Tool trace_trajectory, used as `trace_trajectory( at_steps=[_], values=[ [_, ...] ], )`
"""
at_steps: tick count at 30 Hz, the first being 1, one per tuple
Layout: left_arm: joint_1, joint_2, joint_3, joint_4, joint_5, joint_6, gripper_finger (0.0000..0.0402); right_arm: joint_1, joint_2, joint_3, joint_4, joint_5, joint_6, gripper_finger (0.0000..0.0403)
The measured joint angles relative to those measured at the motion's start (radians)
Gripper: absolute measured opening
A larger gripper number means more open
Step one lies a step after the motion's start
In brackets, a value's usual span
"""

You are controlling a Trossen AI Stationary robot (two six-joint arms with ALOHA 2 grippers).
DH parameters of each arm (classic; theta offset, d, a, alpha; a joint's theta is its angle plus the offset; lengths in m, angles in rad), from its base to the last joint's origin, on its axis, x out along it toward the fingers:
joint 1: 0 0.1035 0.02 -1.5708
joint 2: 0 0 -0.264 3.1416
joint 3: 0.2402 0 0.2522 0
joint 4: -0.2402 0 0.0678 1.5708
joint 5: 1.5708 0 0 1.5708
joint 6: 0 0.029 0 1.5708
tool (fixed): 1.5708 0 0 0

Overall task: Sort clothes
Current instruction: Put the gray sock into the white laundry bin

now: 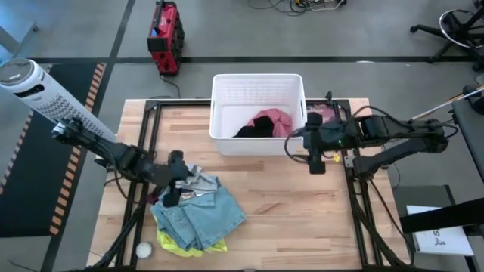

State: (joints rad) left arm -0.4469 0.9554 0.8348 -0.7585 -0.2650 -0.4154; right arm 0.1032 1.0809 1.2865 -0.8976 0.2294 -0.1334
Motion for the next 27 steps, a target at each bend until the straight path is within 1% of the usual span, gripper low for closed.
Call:
trace_trajectory(
  at_steps=[5, 10, 13, 15, 17, 22, 27],
  values=[
    [-0.029, 0.095, -0.003, -0.068, 0.002, -0.067, 0.0258, 0.124, 0.0, -0.018, 0.024, 0.087, 0.053, 0.028],
    [-0.03, 0.201, 0.026, -0.14, 0.003, -0.068, 0.0257, 0.201, 0.002, -0.079, 0.094, 0.112, 0.11, 0.0274],
    [-0.029, 0.252, 0.036, -0.159, 0.057, -0.067, 0.0248, 0.23, 0.002, -0.129, 0.152, 0.112, 0.124, 0.0268],
    [-0.03, 0.283, 0.042, -0.164, 0.1, -0.064, 0.0237, 0.244, 0.002, -0.161, 0.182, 0.112, 0.133, 0.0265],
    [-0.03, 0.311, 0.053, -0.202, 0.123, -0.065, 0.0225, 0.253, 0.002, -0.189, 0.214, 0.113, 0.136, 0.0262],
    [-0.03, 0.378, 0.069, -0.317, 0.118, -0.076, 0.0185, 0.259, 0.002, -0.226, 0.259, 0.114, 0.135, 0.0259],
    [-0.03, 0.427, 0.069, -0.382, 0.116, -0.074, 0.0119, 0.259, 0.002, -0.23, 0.267, 0.115, 0.123, 0.0261]
  ],
)
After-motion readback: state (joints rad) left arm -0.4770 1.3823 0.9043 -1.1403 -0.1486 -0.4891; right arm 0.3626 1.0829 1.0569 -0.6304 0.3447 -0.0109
